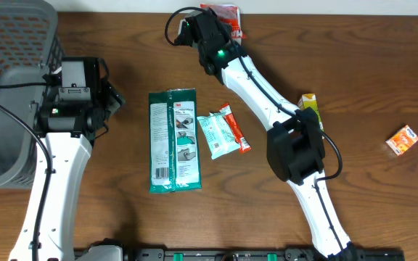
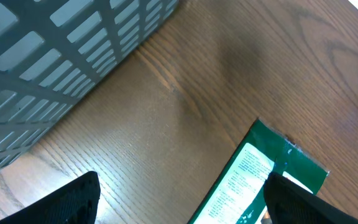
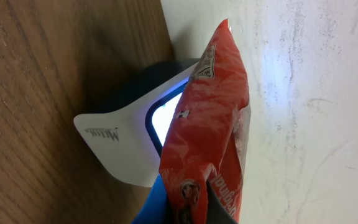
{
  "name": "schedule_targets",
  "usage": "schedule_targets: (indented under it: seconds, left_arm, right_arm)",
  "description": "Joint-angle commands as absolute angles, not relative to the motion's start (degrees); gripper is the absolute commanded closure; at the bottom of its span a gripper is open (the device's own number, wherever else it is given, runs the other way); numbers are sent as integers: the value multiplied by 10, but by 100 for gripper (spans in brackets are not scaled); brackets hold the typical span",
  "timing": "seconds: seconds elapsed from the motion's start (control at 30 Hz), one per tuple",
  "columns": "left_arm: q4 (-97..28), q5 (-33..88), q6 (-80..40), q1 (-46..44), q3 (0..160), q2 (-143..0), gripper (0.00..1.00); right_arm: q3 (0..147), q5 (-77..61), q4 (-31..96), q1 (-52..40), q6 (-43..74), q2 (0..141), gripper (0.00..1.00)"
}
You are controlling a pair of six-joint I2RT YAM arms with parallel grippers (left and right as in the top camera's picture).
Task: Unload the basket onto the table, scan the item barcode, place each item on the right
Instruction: 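Hold the red snack bag in front of the scanner window, then carry the red snack bag right and drop it on the table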
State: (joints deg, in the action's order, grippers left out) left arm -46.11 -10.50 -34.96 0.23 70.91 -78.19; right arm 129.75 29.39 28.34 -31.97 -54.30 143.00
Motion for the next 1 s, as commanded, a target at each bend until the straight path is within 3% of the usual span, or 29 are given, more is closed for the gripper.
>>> schedule_targets:
  seconds: [0.0, 0.5, 0.77, 0.97]
  left_arm:
    - [-462, -112, -357, 4, 721, -775, 15]
    - [-462, -112, -357, 4, 721, -775, 15]
    - [-462, -112, -357, 4, 721, -775, 15]
    - [-462, -112, -357, 4, 721, -775, 15]
  right_arm:
    - [1312, 304, 288, -324, -525, 1407, 99]
    - [1312, 271, 287, -315, -443, 1361, 99]
    - [1312, 213, 322, -254, -270, 1260, 99]
    - [1312, 69, 413, -167, -130, 1189, 99]
